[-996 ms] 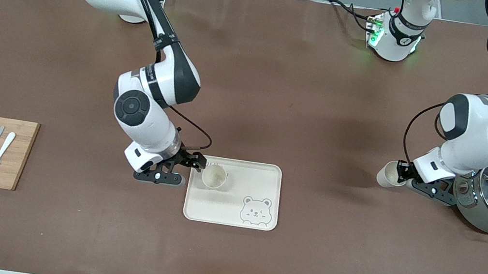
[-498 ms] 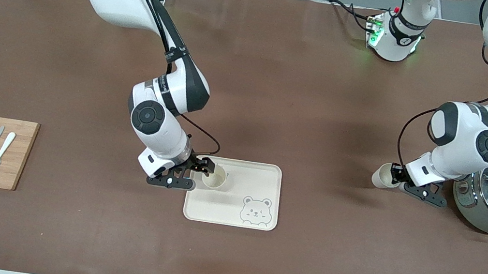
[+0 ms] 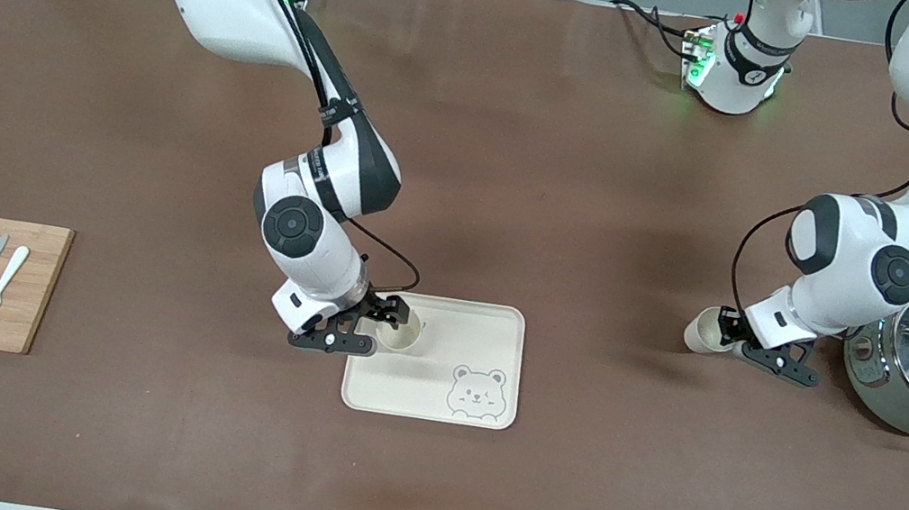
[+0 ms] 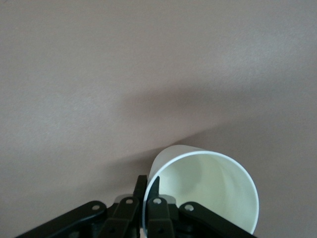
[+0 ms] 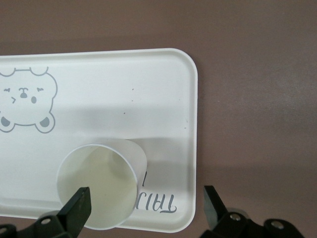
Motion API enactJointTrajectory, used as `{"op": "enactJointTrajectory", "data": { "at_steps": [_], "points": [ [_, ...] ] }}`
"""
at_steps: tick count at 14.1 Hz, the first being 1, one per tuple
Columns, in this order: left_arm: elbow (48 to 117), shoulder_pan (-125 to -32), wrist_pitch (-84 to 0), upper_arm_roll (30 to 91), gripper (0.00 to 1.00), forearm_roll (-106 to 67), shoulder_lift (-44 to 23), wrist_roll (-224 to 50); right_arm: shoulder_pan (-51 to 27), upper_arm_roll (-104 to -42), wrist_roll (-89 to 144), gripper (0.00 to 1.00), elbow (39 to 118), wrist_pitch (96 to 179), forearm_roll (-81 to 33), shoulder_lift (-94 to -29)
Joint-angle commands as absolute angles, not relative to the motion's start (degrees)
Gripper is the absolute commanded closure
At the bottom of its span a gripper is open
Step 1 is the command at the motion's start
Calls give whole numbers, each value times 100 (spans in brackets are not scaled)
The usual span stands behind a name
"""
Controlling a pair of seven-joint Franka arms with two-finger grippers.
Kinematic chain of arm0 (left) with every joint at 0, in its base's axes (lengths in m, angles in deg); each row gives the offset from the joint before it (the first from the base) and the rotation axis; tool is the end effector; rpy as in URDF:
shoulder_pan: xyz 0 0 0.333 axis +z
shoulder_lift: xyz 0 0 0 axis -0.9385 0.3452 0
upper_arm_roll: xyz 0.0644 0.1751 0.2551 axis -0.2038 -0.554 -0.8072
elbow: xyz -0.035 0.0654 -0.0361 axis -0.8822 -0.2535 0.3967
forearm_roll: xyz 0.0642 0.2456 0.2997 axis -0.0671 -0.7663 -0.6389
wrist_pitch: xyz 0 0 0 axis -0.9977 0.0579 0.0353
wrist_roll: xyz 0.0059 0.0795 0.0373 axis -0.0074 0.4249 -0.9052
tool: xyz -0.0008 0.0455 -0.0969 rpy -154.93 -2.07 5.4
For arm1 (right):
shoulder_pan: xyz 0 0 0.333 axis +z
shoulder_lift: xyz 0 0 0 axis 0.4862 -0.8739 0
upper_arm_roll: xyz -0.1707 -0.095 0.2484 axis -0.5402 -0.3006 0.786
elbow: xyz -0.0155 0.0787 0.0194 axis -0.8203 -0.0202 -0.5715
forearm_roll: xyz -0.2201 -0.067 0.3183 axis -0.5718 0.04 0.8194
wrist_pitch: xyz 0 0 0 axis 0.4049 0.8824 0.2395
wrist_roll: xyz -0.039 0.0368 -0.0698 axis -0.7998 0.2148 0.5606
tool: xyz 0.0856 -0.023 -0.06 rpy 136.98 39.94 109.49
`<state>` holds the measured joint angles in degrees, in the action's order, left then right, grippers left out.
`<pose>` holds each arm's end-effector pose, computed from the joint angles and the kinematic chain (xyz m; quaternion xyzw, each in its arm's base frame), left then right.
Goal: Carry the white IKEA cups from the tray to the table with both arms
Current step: 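Grasp the second cup with the right gripper while the left gripper holds its cup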
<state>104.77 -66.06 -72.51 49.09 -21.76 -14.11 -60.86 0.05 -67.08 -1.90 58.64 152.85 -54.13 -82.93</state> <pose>0.5802 -0.0290 0.2312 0.9877 -0.1434 0.0388 0.0497 0.6500 0.3716 0.2635 -0.9966 -0.0101 -0.0345 0.0737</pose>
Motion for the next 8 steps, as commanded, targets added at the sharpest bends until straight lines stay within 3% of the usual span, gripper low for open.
{"op": "enactJointTrajectory", "data": {
  "at_steps": [1, 6, 7, 8],
  "points": [
    [10550, -6620, -7434, 4970, 100, -1980, -1403, -6077, 71, -6768, -295, 0, 5659, 15281, -5533, -8468],
    [10533, -6655, -7443, 4979, 100, -1989, -1324, -6024, 71, -6768, -295, 0, 5659, 15369, -5568, -8573],
    [10533, -6673, -7443, 4979, 31, -1989, -1324, -6015, 79, -6768, -295, 0, 5659, 15421, -5568, -8626],
    [10533, -6673, -7443, 4979, 0, -2024, -1324, -5989, 97, -6768, -295, 0, 5659, 15491, -5568, -8652]
  ]
}}
